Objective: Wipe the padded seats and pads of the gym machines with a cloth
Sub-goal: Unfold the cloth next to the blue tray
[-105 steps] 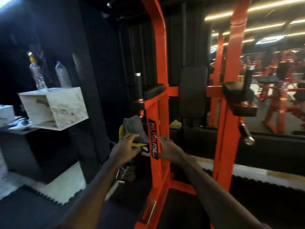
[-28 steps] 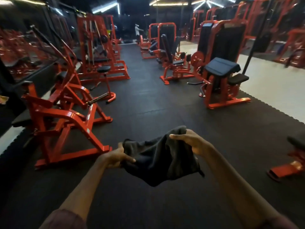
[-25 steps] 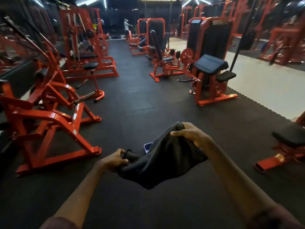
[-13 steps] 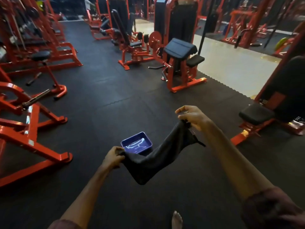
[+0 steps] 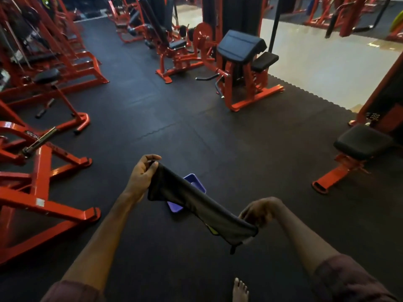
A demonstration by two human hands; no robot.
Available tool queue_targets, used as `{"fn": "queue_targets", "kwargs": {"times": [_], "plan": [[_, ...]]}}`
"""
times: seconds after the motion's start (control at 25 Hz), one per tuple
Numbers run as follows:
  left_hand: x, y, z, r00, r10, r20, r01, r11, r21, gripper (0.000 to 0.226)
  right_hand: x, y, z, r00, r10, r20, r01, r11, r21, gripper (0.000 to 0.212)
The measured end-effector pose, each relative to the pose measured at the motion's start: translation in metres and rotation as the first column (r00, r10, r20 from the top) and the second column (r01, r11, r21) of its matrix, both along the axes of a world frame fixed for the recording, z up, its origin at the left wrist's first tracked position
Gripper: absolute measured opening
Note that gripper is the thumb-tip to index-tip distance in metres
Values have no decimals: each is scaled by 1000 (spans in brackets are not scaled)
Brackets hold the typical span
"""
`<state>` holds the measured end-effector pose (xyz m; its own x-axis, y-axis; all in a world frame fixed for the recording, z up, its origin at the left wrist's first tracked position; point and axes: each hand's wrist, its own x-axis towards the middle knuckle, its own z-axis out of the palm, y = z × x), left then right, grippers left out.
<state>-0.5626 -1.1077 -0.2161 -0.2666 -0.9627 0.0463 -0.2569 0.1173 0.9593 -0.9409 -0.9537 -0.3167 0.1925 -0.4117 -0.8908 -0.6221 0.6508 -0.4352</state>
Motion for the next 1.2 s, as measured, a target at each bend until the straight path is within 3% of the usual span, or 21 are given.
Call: {"fn": "queue_targets", "kwargs": {"times": [0.08,0.2,0.36,0.44,0.52,0.6,0.72,0.8,0.88,0.96,1.08,1.2], "plan": [[-22,-22,3,999,3,41,-1,999,-36,16,-18,-21,15,998,-24,61,27,998,-53,27],[-45,-56,6,1000,31,4,-31,999,-35,20,-59,-56,34,912,-334,236,385,897,-219,23],[-62,-102,11,998,33,46,-30,998,-58,28,-116,-91,70,630,-590,504,776,477,-412,27],[-79,-125,18,999,12,32,-10,999,-53,34,-141,-108,94,495,-590,637,867,289,-406,35],[-102,-150,26,1000,0,0,0,998,-63,41,-163,-122,115,408,-525,747,910,169,-378,37],[-130,-183,28,1000,-2,-9,1,996,-88,44,-187,-139,128,498,-465,732,862,173,-476,39],[-165,-230,35,998,3,59,6,987,-160,36,-231,-162,137,802,-462,378,528,253,-811,30],[-194,-270,42,996,14,88,6,974,-225,25,-268,-183,144,852,-469,233,383,256,-888,20],[-227,-308,50,998,22,64,-8,977,-211,14,-295,-204,151,836,-495,236,405,266,-875,19],[-266,-335,53,998,-21,63,27,994,-103,12,-313,-231,153,773,-585,247,476,277,-835,18],[-330,-366,38,988,-99,117,102,995,-21,42,-328,-274,147,589,-770,245,549,158,-821,23],[-405,-376,30,986,-142,88,145,989,-35,41,-329,-302,151,420,-810,410,696,-4,-718,30]]}}
